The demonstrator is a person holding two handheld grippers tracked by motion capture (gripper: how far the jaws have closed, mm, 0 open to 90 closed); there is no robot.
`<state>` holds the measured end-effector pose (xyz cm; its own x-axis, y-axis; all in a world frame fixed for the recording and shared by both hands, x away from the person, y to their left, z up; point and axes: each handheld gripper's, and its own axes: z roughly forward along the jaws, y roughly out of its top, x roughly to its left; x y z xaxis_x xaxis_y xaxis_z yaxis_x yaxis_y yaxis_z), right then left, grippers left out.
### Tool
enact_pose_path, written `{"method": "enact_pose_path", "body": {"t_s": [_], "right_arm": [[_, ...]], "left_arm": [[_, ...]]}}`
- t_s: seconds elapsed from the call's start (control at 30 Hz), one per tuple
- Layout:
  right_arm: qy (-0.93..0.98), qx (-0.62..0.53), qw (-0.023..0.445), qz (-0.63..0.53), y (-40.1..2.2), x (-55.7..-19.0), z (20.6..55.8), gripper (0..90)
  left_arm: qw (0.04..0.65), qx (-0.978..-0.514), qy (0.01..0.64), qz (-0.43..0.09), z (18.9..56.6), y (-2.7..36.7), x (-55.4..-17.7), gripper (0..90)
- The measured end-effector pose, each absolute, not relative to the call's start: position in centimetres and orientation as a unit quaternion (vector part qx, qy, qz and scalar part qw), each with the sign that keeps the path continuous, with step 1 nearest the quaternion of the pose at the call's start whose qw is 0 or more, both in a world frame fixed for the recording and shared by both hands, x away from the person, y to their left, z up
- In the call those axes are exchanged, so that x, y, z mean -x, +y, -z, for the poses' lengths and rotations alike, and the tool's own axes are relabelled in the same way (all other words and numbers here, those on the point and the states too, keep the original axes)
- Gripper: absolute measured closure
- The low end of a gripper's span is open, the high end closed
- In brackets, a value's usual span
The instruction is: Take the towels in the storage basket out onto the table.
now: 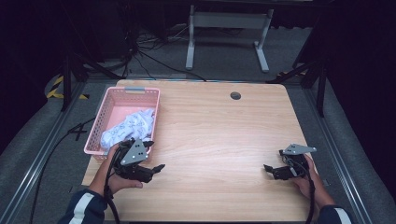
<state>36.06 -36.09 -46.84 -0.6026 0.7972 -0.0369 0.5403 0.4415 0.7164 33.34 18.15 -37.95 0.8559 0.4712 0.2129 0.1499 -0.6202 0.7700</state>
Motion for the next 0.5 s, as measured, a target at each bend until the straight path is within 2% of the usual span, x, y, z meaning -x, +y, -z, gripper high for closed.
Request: {"method": "enact_pose_path", "body": {"t_s": [0.43, 0.5], "right_arm": [[0.828, -0.404, 0.189, -0.341, -36.1, -36.1, 46.8, 4.9], [0.828, -0.404, 0.189, -0.341, -36.1, -36.0, 46.8, 5.0]], "left_arm": [[0.376, -0.863, 0.238, -0.240, 36.7, 22.3, -34.8, 18.3], [0.373, -0.859, 0.253, -0.242, 36.6, 23.1, -35.3, 16.0]]}}
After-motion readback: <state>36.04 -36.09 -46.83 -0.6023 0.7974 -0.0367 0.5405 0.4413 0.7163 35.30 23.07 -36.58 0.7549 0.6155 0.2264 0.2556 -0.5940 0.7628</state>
